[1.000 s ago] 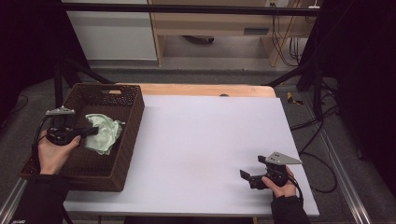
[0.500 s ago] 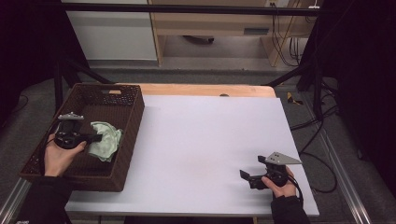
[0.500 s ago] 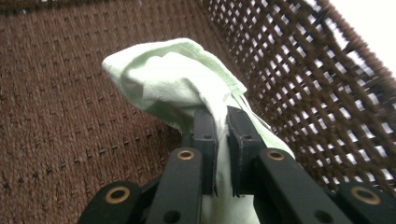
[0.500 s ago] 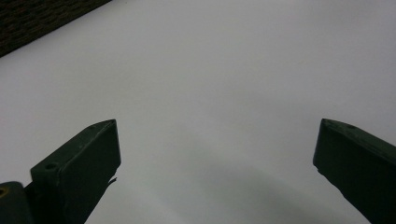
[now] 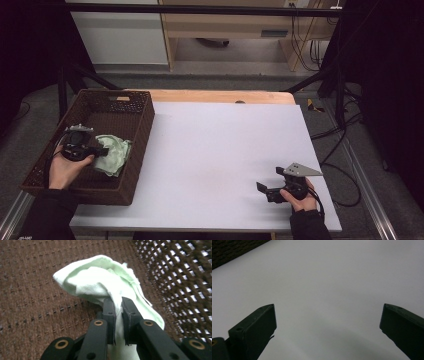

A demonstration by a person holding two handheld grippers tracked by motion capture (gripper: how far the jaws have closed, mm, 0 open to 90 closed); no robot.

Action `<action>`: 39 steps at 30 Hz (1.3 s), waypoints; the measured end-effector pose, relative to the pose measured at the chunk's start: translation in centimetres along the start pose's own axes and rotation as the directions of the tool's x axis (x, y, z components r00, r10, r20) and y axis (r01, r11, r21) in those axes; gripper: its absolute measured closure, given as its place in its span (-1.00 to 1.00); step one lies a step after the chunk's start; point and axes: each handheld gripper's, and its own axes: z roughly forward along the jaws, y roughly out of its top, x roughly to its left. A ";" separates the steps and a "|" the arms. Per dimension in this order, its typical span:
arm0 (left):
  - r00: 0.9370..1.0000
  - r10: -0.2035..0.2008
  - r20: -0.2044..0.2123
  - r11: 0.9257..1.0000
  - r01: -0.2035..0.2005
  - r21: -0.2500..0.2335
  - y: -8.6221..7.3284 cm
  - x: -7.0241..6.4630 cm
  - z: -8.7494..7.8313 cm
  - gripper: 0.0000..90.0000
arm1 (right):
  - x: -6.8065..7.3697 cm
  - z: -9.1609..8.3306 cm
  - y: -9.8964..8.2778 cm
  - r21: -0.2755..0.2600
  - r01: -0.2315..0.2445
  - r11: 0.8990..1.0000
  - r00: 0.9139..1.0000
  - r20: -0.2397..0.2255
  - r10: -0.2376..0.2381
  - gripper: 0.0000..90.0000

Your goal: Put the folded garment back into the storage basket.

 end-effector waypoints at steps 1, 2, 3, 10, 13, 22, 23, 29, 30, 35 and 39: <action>1.000 -0.002 -0.006 1.000 0.002 0.004 0.0 0.0 0.1 0.80 | 0.0 0.0 0.0 0.000 0.001 1.000 1.000 0.000 -0.001 -0.97; 1.000 -0.006 -0.012 1.000 0.006 0.008 -0.1 0.1 0.1 0.80 | 0.0 0.0 0.0 0.000 0.000 1.000 1.000 0.000 0.000 -0.97; 1.000 -0.005 -0.022 1.000 0.006 0.015 -0.1 0.2 0.2 0.79 | 0.0 0.0 0.0 0.000 0.000 1.000 1.000 0.000 0.000 -0.97; 0.998 -0.031 -0.061 0.999 0.033 0.035 -0.4 0.6 0.5 0.72 | 0.0 0.0 0.0 0.000 0.000 1.000 1.000 0.000 0.000 -0.97; 0.996 -0.044 -0.082 0.998 0.047 0.038 -0.4 0.8 0.5 0.54 | 0.0 0.0 0.0 0.000 0.000 1.000 1.000 0.000 0.000 -0.97; 0.987 -0.092 -0.129 0.993 0.082 -0.079 -0.6 1.3 -0.5 -0.25 | 0.0 0.0 0.0 -0.001 0.000 1.000 1.000 0.000 0.000 -0.97; 0.987 -0.094 -0.131 0.992 0.082 -0.092 -0.6 1.3 -0.7 -0.34 | 0.0 0.0 0.0 -0.001 0.000 1.000 1.000 0.001 0.000 -0.97; 0.991 -0.106 -0.079 0.977 0.089 -0.195 -0.5 1.1 -1.9 -0.56 | 0.0 0.0 0.0 -0.001 -0.002 1.000 1.000 0.001 0.002 -0.97; 0.993 -0.097 -0.067 0.974 0.081 -0.214 -0.5 0.9 -2.1 -0.58 | 0.0 0.0 0.0 -0.003 -0.002 1.000 1.000 0.001 0.002 -0.97; 0.997 -0.075 -0.031 0.959 0.064 -0.274 -0.2 0.2 -3.0 -0.73 | 0.0 -0.1 0.0 -0.002 -0.005 1.000 1.000 -0.001 0.005 -0.97; 0.999 -0.051 -0.009 0.949 0.046 -0.311 0.1 -0.5 -3.6 -0.79 | 0.0 -0.1 0.0 -0.003 -0.002 1.000 1.000 -0.001 0.002 -0.97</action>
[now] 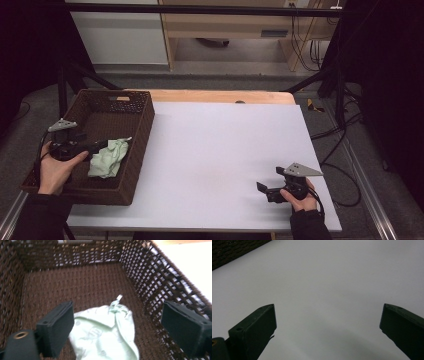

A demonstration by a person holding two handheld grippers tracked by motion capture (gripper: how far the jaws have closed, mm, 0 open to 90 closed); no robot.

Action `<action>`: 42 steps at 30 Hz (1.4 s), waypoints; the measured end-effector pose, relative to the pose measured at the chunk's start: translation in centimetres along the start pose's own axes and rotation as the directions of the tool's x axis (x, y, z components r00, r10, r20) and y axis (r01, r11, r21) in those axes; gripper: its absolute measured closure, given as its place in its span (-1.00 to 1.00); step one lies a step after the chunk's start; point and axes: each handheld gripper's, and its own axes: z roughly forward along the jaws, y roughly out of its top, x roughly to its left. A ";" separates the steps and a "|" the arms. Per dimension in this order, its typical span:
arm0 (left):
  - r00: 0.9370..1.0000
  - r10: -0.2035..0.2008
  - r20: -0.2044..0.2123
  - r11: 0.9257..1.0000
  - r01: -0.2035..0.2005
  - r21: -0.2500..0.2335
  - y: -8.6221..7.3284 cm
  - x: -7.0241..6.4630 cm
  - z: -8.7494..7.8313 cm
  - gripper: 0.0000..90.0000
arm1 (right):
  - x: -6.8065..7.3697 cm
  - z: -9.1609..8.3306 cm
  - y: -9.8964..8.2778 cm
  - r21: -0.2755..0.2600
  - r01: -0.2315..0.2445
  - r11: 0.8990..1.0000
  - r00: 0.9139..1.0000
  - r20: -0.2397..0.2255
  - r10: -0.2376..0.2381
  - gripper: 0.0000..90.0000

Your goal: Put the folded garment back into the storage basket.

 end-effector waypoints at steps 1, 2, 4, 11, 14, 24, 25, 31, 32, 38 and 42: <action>1.000 0.001 0.003 1.000 -0.001 -0.005 0.1 -0.1 -0.1 -0.81 | 0.0 0.0 0.0 0.000 0.000 1.000 1.000 0.000 0.000 -0.97; 1.000 0.001 0.008 1.000 -0.001 -0.011 0.2 -0.3 -0.2 -0.84 | 0.0 0.0 0.0 0.001 -0.001 1.000 1.000 -0.001 0.001 -0.97; 1.000 0.005 0.015 1.000 -0.004 -0.025 0.4 -0.7 -0.4 -0.87 | 0.0 0.0 0.0 0.000 0.001 1.000 1.000 -0.001 -0.001 -0.97; 0.998 0.025 0.052 0.997 -0.021 -0.068 1.3 -2.1 -1.3 -0.91 | 0.0 0.0 0.0 -0.004 0.004 1.000 1.000 -0.001 -0.004 -0.97; 0.996 0.041 0.074 0.994 -0.034 -0.101 1.7 -2.8 -1.8 -0.92 | 0.0 0.0 0.0 -0.003 0.005 1.000 1.000 -0.001 -0.005 -0.97; 0.985 0.113 0.131 0.983 -0.092 -0.156 2.7 -6.0 -2.3 -0.92 | 0.0 0.0 0.0 -0.006 0.006 1.000 1.000 -0.001 -0.006 -0.97; 0.983 0.117 0.138 0.983 -0.095 -0.159 2.8 -6.3 -2.3 -0.92 | 0.0 0.0 0.0 -0.004 0.006 1.000 1.000 -0.001 -0.006 -0.97; 0.975 0.139 0.173 0.978 -0.107 -0.182 3.3 -7.9 -2.2 -0.92 | 0.0 -0.1 0.0 -0.005 0.004 1.000 1.000 -0.001 -0.004 -0.97; 0.974 0.142 0.178 0.977 -0.108 -0.186 3.3 -8.2 -2.2 -0.92 | 0.0 -0.1 0.0 -0.005 0.004 1.000 1.000 -0.001 -0.004 -0.97; 0.961 0.167 0.222 0.973 -0.125 -0.194 3.6 -10.3 -1.6 -0.94 | 0.0 -0.1 0.0 -0.007 0.005 1.000 1.000 -0.002 -0.005 -0.97; 0.950 0.186 0.250 0.970 -0.137 -0.200 3.7 -12.0 -1.1 -0.94 | 0.0 -0.1 0.0 -0.006 0.006 1.000 1.000 -0.003 -0.006 -0.97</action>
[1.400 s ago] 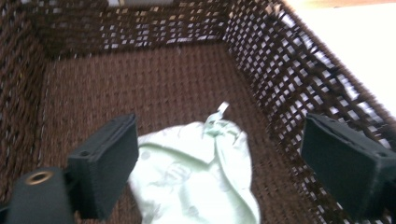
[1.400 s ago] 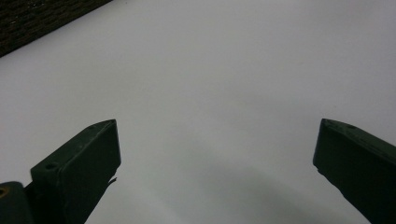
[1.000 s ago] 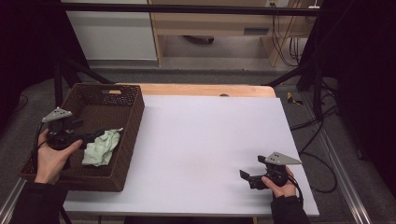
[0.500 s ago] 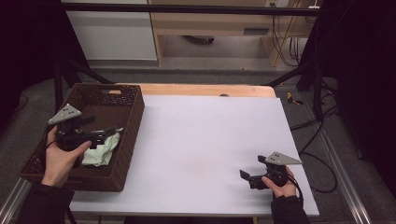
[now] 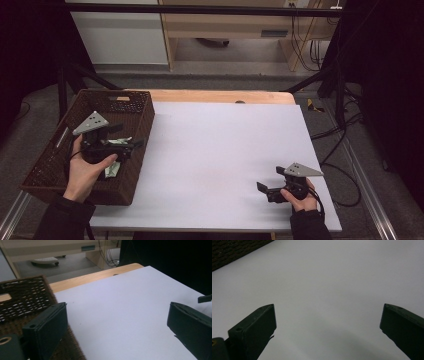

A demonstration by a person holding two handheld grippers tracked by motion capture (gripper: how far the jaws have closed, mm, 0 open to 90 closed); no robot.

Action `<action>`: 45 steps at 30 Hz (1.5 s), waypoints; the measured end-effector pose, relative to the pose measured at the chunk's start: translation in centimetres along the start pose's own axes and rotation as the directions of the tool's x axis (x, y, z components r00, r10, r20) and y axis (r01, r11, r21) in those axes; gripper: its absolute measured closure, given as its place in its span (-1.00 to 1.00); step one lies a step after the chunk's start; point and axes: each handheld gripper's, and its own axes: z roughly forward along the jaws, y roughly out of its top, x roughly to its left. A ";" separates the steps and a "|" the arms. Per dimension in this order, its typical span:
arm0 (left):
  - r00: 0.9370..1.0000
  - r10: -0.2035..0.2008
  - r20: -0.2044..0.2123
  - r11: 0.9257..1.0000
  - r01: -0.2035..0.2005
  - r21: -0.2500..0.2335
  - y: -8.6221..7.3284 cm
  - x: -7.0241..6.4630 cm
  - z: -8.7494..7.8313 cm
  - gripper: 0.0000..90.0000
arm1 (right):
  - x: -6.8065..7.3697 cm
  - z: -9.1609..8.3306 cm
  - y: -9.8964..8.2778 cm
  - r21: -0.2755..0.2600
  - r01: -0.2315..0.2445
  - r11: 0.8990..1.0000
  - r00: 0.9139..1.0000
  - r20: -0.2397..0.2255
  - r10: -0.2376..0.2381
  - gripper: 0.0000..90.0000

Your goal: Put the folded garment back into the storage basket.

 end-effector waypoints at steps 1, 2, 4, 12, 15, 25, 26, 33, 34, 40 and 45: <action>1.000 0.004 0.005 1.000 -0.004 0.000 0.0 -0.3 0.2 -0.94 | 0.0 0.0 0.0 0.000 0.000 1.000 1.000 0.000 0.000 -0.97; 1.000 0.008 0.010 1.000 -0.008 0.000 0.1 -0.6 0.4 -0.95 | 0.0 0.0 0.0 0.000 0.000 1.000 1.000 0.000 0.000 -0.97; 1.000 0.017 0.022 1.000 -0.017 0.000 0.1 -1.2 0.8 -0.95 | 0.0 0.0 0.0 0.000 -0.001 1.000 1.000 0.000 0.001 -0.97; 0.998 0.043 0.053 0.999 -0.043 -0.001 -0.2 -3.2 2.5 -0.95 | 0.0 -0.1 0.0 -0.002 -0.002 1.000 1.000 0.000 0.002 -0.97; 0.997 0.052 0.064 0.999 -0.051 -0.007 -0.6 -3.8 3.1 -0.96 | 0.0 -0.1 0.0 -0.002 -0.001 1.000 1.000 0.000 0.001 -0.97; 0.991 0.063 0.115 0.998 -0.064 0.004 -2.2 -5.9 4.7 -0.96 | 0.0 -0.1 0.0 -0.001 0.000 1.000 1.000 0.000 0.000 -0.97; 0.990 0.068 0.121 0.998 -0.069 0.003 -2.4 -6.2 4.9 -0.96 | 0.0 -0.1 0.0 0.000 0.000 1.000 1.000 0.000 0.000 -0.97; 0.985 0.073 0.153 0.997 -0.076 0.013 -4.1 -7.0 6.0 -0.96 | 0.0 -0.1 0.0 -0.001 0.002 1.000 1.000 -0.002 -0.002 -0.97; 0.985 0.072 0.156 0.997 -0.075 0.014 -4.4 -7.0 6.2 -0.96 | 0.0 -0.1 0.0 0.000 0.003 1.000 1.000 -0.003 -0.003 -0.97; 0.983 0.065 0.174 0.997 -0.071 0.028 -6.2 -7.2 7.0 -0.96 | 0.0 -0.1 0.0 0.006 0.009 1.000 1.000 -0.010 -0.009 -0.97; 0.983 0.046 0.177 0.998 -0.054 0.042 -7.7 -7.0 7.2 -0.96 | 0.0 0.0 -0.1 0.003 0.011 1.000 1.000 -0.009 -0.011 -0.97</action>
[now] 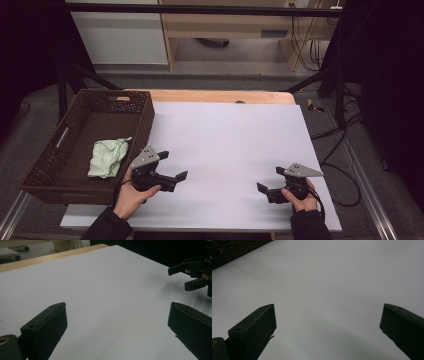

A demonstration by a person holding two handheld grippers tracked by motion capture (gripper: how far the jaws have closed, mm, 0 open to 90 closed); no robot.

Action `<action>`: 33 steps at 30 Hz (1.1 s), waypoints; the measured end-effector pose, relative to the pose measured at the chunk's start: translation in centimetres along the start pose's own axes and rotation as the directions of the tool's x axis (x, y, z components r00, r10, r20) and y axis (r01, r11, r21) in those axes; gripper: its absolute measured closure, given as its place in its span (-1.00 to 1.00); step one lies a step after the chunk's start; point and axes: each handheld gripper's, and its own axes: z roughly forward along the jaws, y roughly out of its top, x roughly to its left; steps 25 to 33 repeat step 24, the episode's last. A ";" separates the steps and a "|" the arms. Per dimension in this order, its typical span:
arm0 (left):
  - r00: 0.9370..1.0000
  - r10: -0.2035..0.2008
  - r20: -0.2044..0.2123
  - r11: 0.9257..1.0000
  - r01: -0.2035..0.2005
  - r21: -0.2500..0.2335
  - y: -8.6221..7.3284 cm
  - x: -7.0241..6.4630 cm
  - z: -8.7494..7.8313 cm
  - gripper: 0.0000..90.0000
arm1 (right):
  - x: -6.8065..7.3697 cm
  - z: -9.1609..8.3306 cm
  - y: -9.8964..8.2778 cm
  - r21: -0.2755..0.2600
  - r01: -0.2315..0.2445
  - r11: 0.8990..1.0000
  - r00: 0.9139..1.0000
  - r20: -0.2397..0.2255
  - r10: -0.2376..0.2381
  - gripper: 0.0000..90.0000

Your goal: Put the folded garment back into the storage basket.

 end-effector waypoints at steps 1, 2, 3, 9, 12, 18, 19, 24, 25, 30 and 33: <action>1.000 -0.002 0.000 1.000 0.002 0.003 -0.3 0.0 0.0 -0.96 | 0.0 0.0 0.0 0.001 0.000 1.000 1.000 0.000 0.000 -0.97; 1.000 -0.002 -0.002 1.000 0.002 0.009 -0.7 0.0 0.0 -0.96 | 0.0 0.0 0.0 0.003 0.002 1.000 1.000 0.000 -0.002 -0.97; 1.000 -0.005 -0.002 1.000 0.005 0.014 -1.0 0.0 0.1 -0.96 | 0.0 0.0 0.0 0.004 0.003 1.000 1.000 0.001 -0.003 -0.97; 1.000 -0.025 0.000 0.999 0.025 0.043 -2.9 0.2 0.4 -0.96 | -0.1 0.0 -0.1 0.009 0.004 1.000 1.000 0.002 -0.004 -0.97; 1.000 -0.026 0.004 0.998 0.026 0.053 -3.4 0.3 0.5 -0.96 | -0.1 0.0 -0.2 0.010 0.003 1.000 1.000 0.003 -0.003 -0.97; 0.999 -0.036 0.000 0.997 0.035 0.066 -4.4 0.6 0.7 -0.96 | -0.1 0.0 -0.3 0.013 0.011 1.000 1.000 0.004 -0.011 -0.97; 0.999 -0.036 0.000 0.997 0.036 0.070 -4.6 0.7 0.7 -0.96 | -0.2 0.0 -0.3 0.012 0.012 1.000 1.000 0.005 -0.012 -0.97; 0.999 -0.036 0.002 0.995 0.035 0.095 -5.1 0.8 1.2 -0.96 | -0.2 0.0 -0.3 0.011 0.013 1.000 1.000 0.007 -0.013 -0.97; 0.999 -0.036 0.002 0.995 0.035 0.095 -5.1 0.8 1.2 -0.96 | -0.2 0.0 -0.3 0.011 0.013 1.000 1.000 0.007 -0.013 -0.97; 0.999 -0.036 0.002 0.995 0.035 0.095 -5.1 0.8 1.2 -0.96 | -0.2 0.0 -0.3 0.011 0.013 1.000 1.000 0.007 -0.013 -0.97; 0.999 -0.036 0.002 0.995 0.035 0.095 -5.1 0.8 1.2 -0.96 | -0.2 0.0 -0.3 0.011 0.013 1.000 1.000 0.007 -0.013 -0.97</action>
